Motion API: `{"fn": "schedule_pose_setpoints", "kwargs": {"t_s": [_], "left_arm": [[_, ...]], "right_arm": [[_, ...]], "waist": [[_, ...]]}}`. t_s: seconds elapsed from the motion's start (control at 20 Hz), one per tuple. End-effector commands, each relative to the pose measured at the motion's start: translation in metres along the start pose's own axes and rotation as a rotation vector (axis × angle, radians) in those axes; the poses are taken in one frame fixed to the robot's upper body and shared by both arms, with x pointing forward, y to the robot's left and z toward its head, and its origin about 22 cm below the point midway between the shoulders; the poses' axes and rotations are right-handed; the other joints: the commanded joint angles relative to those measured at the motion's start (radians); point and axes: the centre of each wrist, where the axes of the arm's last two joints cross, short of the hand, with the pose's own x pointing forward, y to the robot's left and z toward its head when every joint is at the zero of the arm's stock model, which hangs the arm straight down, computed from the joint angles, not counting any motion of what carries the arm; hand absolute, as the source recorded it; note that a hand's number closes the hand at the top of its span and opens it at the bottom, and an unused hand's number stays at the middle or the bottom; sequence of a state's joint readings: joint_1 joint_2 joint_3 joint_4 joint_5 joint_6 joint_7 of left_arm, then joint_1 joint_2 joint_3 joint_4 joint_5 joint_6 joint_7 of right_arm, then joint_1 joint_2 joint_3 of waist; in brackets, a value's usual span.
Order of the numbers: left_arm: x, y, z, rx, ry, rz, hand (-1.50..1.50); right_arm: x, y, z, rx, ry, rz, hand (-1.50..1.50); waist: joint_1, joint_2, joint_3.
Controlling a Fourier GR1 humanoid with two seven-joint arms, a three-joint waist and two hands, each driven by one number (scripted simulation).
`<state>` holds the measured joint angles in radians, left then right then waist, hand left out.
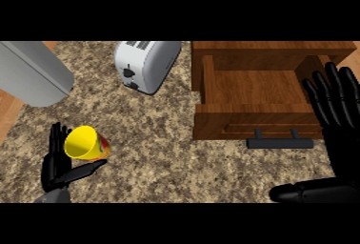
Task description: Pick up the cup, place it into the drawer and close the drawer
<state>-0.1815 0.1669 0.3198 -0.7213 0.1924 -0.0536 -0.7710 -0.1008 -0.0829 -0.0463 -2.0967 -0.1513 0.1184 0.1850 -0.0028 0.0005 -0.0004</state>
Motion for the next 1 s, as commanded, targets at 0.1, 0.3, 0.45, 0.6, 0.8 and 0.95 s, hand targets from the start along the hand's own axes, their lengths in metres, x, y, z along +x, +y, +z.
{"fn": "schedule_pose_setpoints", "kwargs": {"t_s": [0.1, 0.3, 0.45, 0.6, 0.8, 0.95], "left_arm": [[-0.013, 0.000, 0.008, -0.019, -0.010, 0.032, -1.50], [-0.007, -0.025, -0.010, -0.020, -0.010, 0.075, -1.50], [-0.009, 0.001, -0.007, -0.017, -0.013, 0.081, -1.50], [-0.014, -0.016, -0.011, -0.020, 0.018, 0.123, -1.50], [-0.016, -0.014, -0.021, -0.041, -0.011, 0.180, -1.50], [-0.020, -0.014, -0.009, -0.090, 0.015, 0.266, -1.50]], "right_arm": [[0.016, -0.002, 0.002, 0.008, 0.021, 0.016, -1.50], [0.006, 0.016, -0.014, -0.016, -0.010, 0.007, -1.50], [0.014, -0.003, 0.003, 0.009, 0.009, -0.010, -1.50], [0.005, -0.001, -0.005, 0.002, -0.013, -0.004, -1.50], [-0.011, 0.007, -0.002, 0.030, 0.014, -0.002, -1.50], [0.005, -0.014, -0.013, 0.004, 0.003, -0.001, -1.50]], "waist": [[-0.001, 0.000, 0.000], [0.001, 0.000, 0.000], [-0.001, 0.000, 0.000], [-0.002, 0.000, 0.000], [-0.008, 0.003, -0.001], [-0.003, 0.001, 0.000]]}}
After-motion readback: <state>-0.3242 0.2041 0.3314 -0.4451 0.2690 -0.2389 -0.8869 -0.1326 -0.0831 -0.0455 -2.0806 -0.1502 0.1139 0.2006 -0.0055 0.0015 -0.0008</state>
